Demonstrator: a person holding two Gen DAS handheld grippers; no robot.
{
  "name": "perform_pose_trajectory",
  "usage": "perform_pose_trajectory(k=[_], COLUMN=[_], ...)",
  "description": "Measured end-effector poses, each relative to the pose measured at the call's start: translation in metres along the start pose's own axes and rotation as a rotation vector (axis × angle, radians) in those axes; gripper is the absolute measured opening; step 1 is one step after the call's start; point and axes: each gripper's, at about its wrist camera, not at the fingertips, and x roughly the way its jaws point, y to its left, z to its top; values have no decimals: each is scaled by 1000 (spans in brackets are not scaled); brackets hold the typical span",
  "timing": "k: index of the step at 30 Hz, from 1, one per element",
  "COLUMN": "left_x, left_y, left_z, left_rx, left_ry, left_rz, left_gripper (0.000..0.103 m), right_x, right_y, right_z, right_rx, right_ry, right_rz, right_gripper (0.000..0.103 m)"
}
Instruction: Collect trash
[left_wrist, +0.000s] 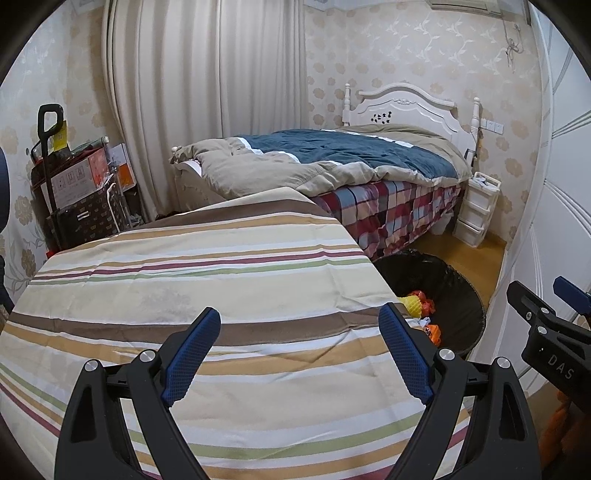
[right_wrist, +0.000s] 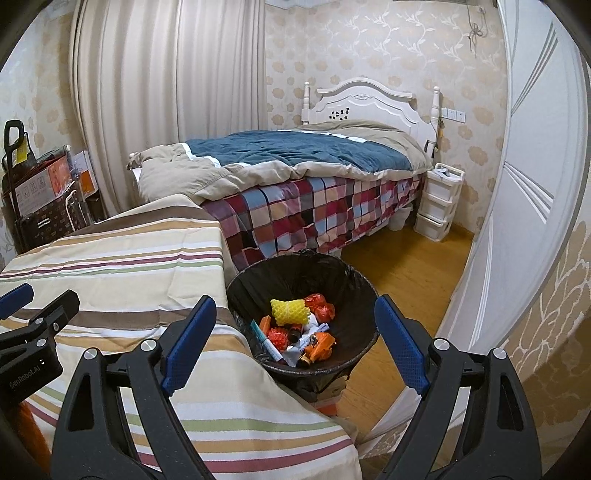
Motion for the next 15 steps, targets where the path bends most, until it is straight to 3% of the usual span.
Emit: perform_pose_trajectory(k=[15], left_x=[-1], left_y=[-1], left_z=[0], left_rx=[0], left_ry=[1], left_rz=[1], left_gripper=[87], right_x=[1], right_y=[1], right_z=[-1], right_rx=[0], right_ry=[0], right_rz=[-1], right_gripper=[85])
